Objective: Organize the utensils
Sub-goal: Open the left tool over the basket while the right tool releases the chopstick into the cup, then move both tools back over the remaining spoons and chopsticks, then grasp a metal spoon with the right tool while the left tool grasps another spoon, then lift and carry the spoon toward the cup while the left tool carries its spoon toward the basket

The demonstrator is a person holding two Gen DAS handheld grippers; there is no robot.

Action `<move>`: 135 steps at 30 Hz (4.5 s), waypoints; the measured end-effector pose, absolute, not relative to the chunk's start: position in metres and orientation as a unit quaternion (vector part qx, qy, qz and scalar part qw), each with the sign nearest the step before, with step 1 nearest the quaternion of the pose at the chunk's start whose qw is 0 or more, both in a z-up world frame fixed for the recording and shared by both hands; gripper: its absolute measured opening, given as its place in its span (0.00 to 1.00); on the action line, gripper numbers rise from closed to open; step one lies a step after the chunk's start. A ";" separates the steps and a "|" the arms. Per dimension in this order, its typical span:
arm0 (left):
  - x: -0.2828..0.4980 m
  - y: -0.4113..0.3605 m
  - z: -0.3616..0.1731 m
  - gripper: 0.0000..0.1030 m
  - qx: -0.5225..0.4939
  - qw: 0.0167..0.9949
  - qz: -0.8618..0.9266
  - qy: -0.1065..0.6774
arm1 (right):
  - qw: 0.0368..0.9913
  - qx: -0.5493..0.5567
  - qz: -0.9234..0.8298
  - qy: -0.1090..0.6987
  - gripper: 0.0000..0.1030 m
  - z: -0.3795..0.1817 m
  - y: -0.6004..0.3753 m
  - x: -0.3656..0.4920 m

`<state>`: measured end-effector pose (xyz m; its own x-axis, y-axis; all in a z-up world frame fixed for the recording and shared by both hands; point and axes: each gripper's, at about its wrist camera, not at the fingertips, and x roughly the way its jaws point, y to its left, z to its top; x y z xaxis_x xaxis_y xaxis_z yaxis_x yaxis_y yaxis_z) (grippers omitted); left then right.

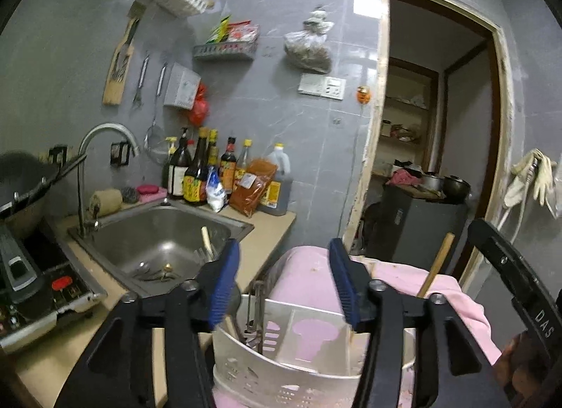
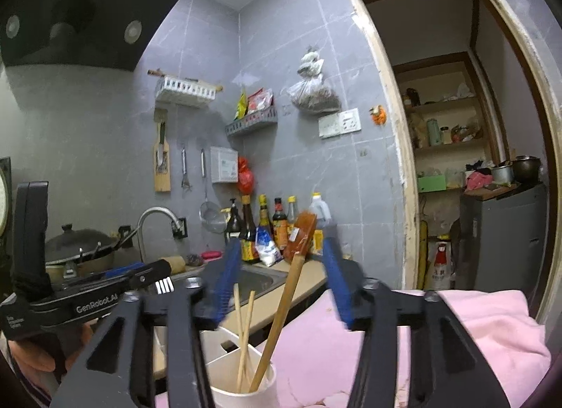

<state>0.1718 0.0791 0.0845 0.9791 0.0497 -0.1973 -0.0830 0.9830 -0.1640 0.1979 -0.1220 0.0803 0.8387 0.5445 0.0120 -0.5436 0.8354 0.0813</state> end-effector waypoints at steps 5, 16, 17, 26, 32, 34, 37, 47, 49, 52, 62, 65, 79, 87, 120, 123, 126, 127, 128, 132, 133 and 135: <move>0.160 0.059 0.092 0.68 -0.063 0.995 0.019 0.075 | 0.969 0.037 0.245 -0.011 0.77 0.092 -0.150 0.179; 0.146 0.000 0.090 0.84 -0.021 0.996 -0.059 0.069 | 0.993 0.007 0.120 -0.002 1.00 0.093 -0.218 0.143; 0.147 -0.006 0.088 0.84 -0.016 0.995 -0.066 0.073 | 0.994 0.004 0.113 0.003 1.00 0.092 -0.223 0.142; 0.162 -0.056 0.056 0.84 0.039 0.980 -0.115 0.158 | 0.994 -0.029 0.068 0.083 1.00 0.062 -0.267 0.139; 0.172 -0.084 0.022 0.84 0.080 0.962 -0.134 0.224 | 0.982 -0.072 0.066 0.161 1.00 0.034 -0.280 0.143; 0.177 -0.093 0.008 0.84 0.090 0.953 -0.141 0.251 | 0.976 -0.087 0.069 0.188 1.00 0.024 -0.281 0.146; 0.186 -0.102 -0.009 0.84 0.093 0.941 -0.150 0.288 | 0.965 -0.100 0.076 0.229 1.00 0.009 -0.283 0.152; 0.234 -0.111 -0.034 0.79 0.065 0.910 -0.164 0.376 | 0.928 -0.102 0.135 0.333 0.66 -0.028 -0.274 0.172; 0.240 -0.112 -0.033 0.69 0.059 0.903 -0.172 0.390 | 0.920 -0.101 0.148 0.348 0.63 -0.032 -0.269 0.177; 0.254 -0.116 -0.038 0.57 0.051 0.891 -0.185 0.411 | 0.909 -0.107 0.161 0.369 0.54 -0.040 -0.260 0.184; 0.292 -0.122 -0.054 0.30 0.013 0.861 -0.211 0.462 | 0.889 -0.137 0.161 0.405 0.44 -0.054 -0.244 0.209; 0.297 -0.122 -0.056 0.26 -0.005 0.856 -0.219 0.467 | 0.889 -0.138 0.157 0.407 0.37 -0.055 -0.244 0.216; 0.296 -0.110 -0.055 0.05 -0.046 0.831 -0.234 0.502 | 0.894 -0.109 0.155 0.406 0.08 -0.052 -0.251 0.224; 0.261 -0.087 -0.047 0.07 -0.002 0.839 -0.237 0.490 | 0.895 -0.101 0.149 0.409 0.08 -0.049 -0.272 0.215; 0.275 -0.120 -0.060 0.11 0.167 0.829 -0.166 0.507 | 0.876 -0.113 0.173 0.435 0.32 -0.056 -0.271 0.274; 0.271 -0.118 -0.060 0.08 0.167 0.834 -0.171 0.497 | 0.882 -0.119 0.168 0.425 0.32 -0.055 -0.271 0.268; 0.264 -0.116 -0.058 0.06 0.156 0.840 -0.181 0.487 | 0.889 -0.122 0.166 0.409 0.32 -0.051 -0.270 0.257; 0.262 -0.115 -0.056 0.04 0.151 0.843 -0.185 0.483 | 0.892 -0.125 0.166 0.401 0.32 -0.049 -0.270 0.253; 0.258 -0.114 -0.055 0.04 0.146 0.845 -0.192 0.477 | 0.897 -0.129 0.165 0.389 0.32 -0.046 -0.269 0.246; 0.242 -0.110 -0.050 0.03 0.135 0.862 -0.197 0.446 | 0.917 -0.132 0.162 0.341 0.32 -0.032 -0.270 0.223; 0.239 -0.109 -0.049 0.03 0.132 0.866 -0.198 0.439 | 0.921 -0.133 0.161 0.328 0.32 -0.029 -0.269 0.217; 0.230 -0.106 -0.047 0.03 0.119 0.875 -0.203 0.423 | 0.931 -0.140 0.157 0.299 0.32 -0.023 -0.266 0.204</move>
